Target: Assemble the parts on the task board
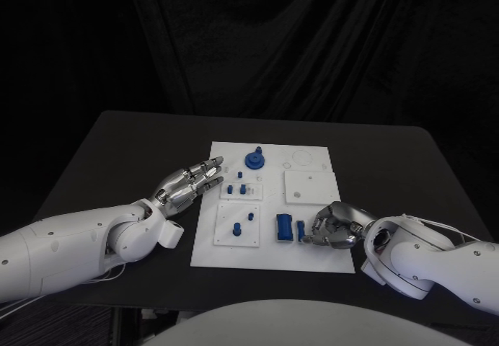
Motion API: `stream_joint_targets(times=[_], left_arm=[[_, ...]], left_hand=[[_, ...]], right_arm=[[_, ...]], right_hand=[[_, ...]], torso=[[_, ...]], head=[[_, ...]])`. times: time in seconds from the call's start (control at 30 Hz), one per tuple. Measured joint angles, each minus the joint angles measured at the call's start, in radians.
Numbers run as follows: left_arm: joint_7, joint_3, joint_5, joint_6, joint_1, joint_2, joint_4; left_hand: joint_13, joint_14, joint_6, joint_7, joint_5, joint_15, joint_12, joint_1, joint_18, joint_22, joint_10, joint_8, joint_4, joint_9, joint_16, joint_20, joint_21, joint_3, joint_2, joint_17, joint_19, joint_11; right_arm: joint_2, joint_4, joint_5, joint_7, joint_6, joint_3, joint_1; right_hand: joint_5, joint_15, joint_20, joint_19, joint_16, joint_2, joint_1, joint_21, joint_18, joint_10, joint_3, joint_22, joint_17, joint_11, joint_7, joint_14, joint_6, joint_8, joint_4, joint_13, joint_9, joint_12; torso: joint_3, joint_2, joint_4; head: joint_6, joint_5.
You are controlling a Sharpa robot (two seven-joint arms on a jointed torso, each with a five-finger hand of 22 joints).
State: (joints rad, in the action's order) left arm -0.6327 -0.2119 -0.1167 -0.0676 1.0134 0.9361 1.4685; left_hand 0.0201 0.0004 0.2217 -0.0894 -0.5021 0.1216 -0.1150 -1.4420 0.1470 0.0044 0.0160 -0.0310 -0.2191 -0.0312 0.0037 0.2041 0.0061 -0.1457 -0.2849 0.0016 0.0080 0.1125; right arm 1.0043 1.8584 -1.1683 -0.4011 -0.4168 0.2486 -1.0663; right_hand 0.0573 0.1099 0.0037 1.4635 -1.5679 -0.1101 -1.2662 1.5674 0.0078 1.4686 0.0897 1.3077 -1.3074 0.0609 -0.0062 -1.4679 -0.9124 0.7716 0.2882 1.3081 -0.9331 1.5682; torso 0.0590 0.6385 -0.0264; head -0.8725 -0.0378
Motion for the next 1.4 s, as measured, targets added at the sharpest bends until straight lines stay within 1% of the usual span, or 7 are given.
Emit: stream_joint_targets(times=[0.47, 0.63, 0.93, 1.03, 1.1, 1.3, 1.4], left_arm=[[0.001, 0.0, 0.0, -0.001, -0.001, -0.002, -0.002], [0.001, 0.0, 0.0, -0.001, -0.002, -0.004, -0.002], [0.001, 0.0, 0.0, -0.001, -0.004, -0.002, -0.002], [0.0, 0.0, 0.0, -0.001, -0.005, -0.003, -0.002], [-0.002, 0.0, 0.0, -0.001, -0.005, -0.002, 0.0], [-0.018, 0.0, 0.0, 0.011, -0.005, 0.013, 0.019], [-0.026, 0.0, -0.002, 0.027, -0.005, 0.021, 0.034]], left_hand=[[0.0, 0.0, 0.004, -0.004, 0.0, 0.0, 0.0, 0.0, 0.0, 0.0, 0.0, 0.0, 0.0, -0.001, 0.0, 0.0, 0.0, 0.0, 0.0, 0.0, 0.0, 0.0], [0.0, 0.0, 0.004, -0.004, 0.0, 0.0, 0.0, 0.0, 0.0, 0.0, 0.0, 0.0, 0.0, -0.001, 0.0, 0.0, 0.0, 0.0, 0.0, 0.0, 0.0, 0.0], [0.0, 0.0, 0.004, -0.004, 0.0, 0.0, 0.0, 0.0, 0.0, 0.0, 0.0, 0.0, 0.003, 0.0, 0.0, 0.0, 0.0, 0.003, 0.0, -0.001, 0.0, 0.0], [0.0, 0.0, 0.004, -0.004, 0.0, 0.0, 0.0, 0.0, 0.0, 0.0, 0.0, 0.0, 0.003, 0.0, 0.0, 0.0, 0.0, 0.003, 0.0, -0.001, 0.0, 0.0], [0.0, 0.0, 0.004, -0.004, 0.0, 0.0, 0.0, 0.0, 0.0, 0.0, 0.0, 0.0, 0.003, 0.0, 0.0, 0.0, 0.0, 0.003, 0.0, -0.001, 0.0, 0.0], [0.0, 0.0, 0.004, -0.004, 0.0, 0.0, 0.0, 0.0, 0.0, 0.0, 0.0, -0.004, 0.006, -0.001, 0.0, 0.0, 0.0, 0.0, 0.0, -0.001, 0.0, 0.0], [0.0, 0.0, 0.004, -0.004, 0.0, 0.0, 0.0, 0.0, 0.0, 0.0, 0.0, -0.004, 0.006, -0.001, 0.0, 0.0, 0.0, 0.0, 0.0, -0.001, 0.0, 0.0]], right_arm=[[-0.019, -0.032, -0.002, -0.004, 0.012, 0.001, 0.002], [-0.023, -0.037, -0.003, -0.005, 0.02, 0.0, 0.002], [-0.025, -0.038, -0.006, -0.005, 0.035, -0.002, 0.002], [-0.019, -0.032, -0.008, -0.003, 0.037, -0.001, 0.002], [-0.008, -0.023, -0.009, 0.001, 0.037, -0.001, 0.003], [0.043, 0.007, -0.007, 0.054, -0.001, -0.001, 0.001], [0.067, 0.015, 0.003, 0.107, -0.037, 0.0, -0.021]], right_hand=[[-0.005, 0.003, -0.004, 0.004, 0.0, 0.048, -0.048, 0.0, 0.0, -0.004, 0.01, 0.0, 0.0, 0.004, 0.0, 0.003, 0.0, 0.009, -0.018, 0.0, -0.013, 0.0], [-0.005, 0.003, -0.004, 0.004, 0.0, 0.047, -0.048, 0.0, 0.0, -0.004, 0.0, 0.0, 0.0, 0.003, -0.004, 0.003, 0.004, 0.009, -0.028, 0.0, -0.017, 0.0], [-0.005, 0.003, -0.004, 0.004, 0.0, 0.015, -0.058, 0.0, 0.0, -0.004, -0.022, 0.0, 0.0, 0.003, -0.004, 0.003, 0.004, 0.013, -0.03, 0.0, -0.022, 0.0], [-0.005, 0.003, -0.004, 0.004, 0.0, -0.019, -0.05, 0.0, 0.0, -0.004, -0.045, 0.0, 0.0, 0.003, -0.004, 0.003, 0.004, 0.013, -0.009, 0.0, -0.024, 0.0], [-0.005, 0.003, -0.004, 0.004, 0.0, -0.03, -0.039, 0.0, 0.0, -0.004, -0.054, 0.0, 0.0, 0.003, -0.004, 0.003, 0.004, 0.013, 0.002, 0.0, -0.024, 0.0], [-0.005, 0.003, -0.004, 0.004, 0.0, -0.034, -0.035, 0.0, 0.0, -0.004, -0.058, 0.0, 0.0, 0.003, -0.004, 0.003, 0.004, 0.013, 0.006, 0.0, -0.024, 0.0], [-0.005, 0.003, -0.004, 0.004, 0.0, -0.034, -0.035, 0.0, 0.0, -0.004, -0.058, 0.0, 0.0, 0.003, -0.004, 0.003, 0.004, 0.013, 0.006, 0.0, -0.024, 0.0]], torso=[[-0.0001, -0.001, 0.001], [-0.0005, -0.001, 0.0003], [-0.0006, -0.001, -0.0001], [-0.0006, -0.001, 0.0001], [-0.0007, -0.001, 0.0001], [-0.001, -0.002, 0.0003], [-0.0013, -0.004, 0.0003]], head=[[0.0, -0.003], [0.0, -0.002], [0.0, -0.004], [0.0, -0.006], [0.0, -0.008], [0.0, -0.011], [0.0, -0.014]])
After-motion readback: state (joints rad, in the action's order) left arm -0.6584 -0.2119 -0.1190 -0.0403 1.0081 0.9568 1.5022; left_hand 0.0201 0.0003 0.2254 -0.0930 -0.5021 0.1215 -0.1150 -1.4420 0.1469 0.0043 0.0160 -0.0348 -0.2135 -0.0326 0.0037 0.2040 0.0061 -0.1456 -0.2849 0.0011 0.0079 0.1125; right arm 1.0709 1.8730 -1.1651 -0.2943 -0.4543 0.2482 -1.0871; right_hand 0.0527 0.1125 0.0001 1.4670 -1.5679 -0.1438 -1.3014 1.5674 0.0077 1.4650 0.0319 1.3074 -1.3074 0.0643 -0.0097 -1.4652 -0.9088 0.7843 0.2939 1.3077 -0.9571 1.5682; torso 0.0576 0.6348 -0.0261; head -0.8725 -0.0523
